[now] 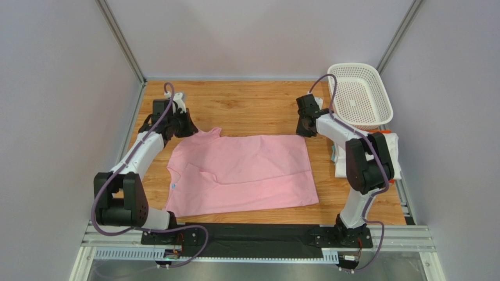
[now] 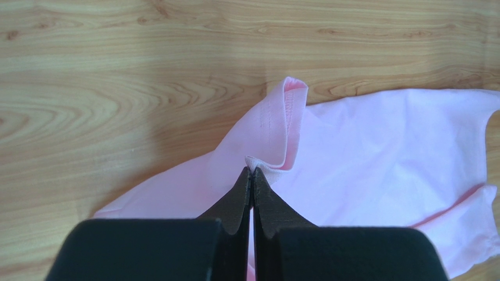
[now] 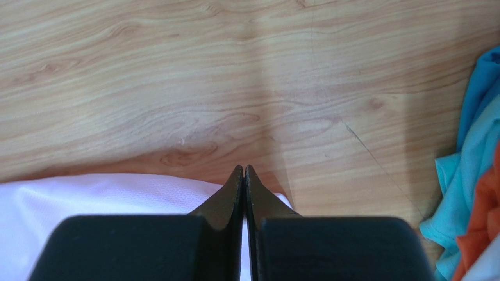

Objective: Fold and stack the t-shirts
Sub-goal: Fold the tshirt

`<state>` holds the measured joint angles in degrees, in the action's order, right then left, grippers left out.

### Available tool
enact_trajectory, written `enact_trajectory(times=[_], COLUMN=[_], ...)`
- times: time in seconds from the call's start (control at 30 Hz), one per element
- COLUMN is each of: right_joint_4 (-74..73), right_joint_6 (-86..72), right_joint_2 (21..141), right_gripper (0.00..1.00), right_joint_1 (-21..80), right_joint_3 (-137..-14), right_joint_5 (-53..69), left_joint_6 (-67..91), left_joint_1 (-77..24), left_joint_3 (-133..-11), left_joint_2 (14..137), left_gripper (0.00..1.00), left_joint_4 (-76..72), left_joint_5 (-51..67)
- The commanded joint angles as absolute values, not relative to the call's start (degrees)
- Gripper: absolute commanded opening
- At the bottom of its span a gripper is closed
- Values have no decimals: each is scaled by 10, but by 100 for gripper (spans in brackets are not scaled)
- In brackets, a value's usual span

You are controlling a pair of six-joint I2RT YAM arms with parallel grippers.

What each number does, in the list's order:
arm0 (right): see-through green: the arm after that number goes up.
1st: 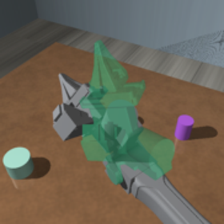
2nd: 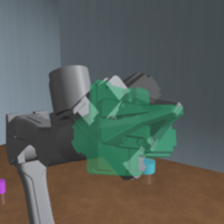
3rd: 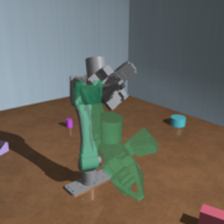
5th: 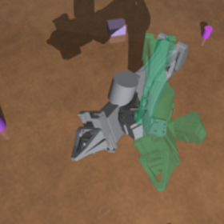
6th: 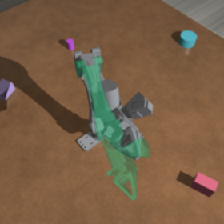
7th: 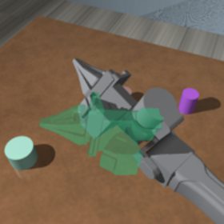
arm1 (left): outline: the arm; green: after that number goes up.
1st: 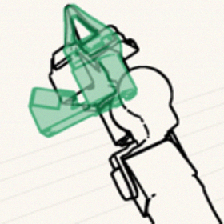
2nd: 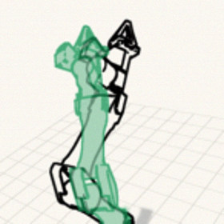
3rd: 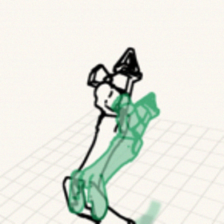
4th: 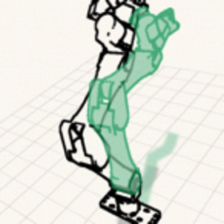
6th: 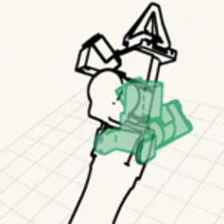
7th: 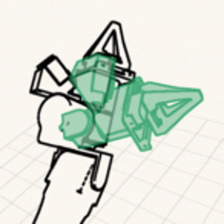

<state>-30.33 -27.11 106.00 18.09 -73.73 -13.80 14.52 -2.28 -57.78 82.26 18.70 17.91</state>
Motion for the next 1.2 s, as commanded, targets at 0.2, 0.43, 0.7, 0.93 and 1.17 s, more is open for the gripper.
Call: enact_trajectory(times=[0.2,0.43,0.7,0.93,1.17], right_joint_4=[-278,-297,-319,-330,-332], right_joint_6=[-251,-244,-236,-234,-236], right_joint_2=[926,861,811,789,767], right_gripper=[0,0,0,0,0], right_joint_1=[193,193,193,194,194], right_joint_3=[-647,-603,-571,-550,-531], right_joint_5=[-114,-106,-108,-117,-113], left_joint_6=[182,229,294,351,390], left_joint_1=[-25,-25,-25,-25,-25], left_joint_3=[-461,-360,-274,-236,-200], left_joint_2=[662,508,359,234,149], left_gripper=[0,0,0,0,0], left_joint_4=[137,138,150,192,235], left_joint_5=[177,115,52,1,-18])
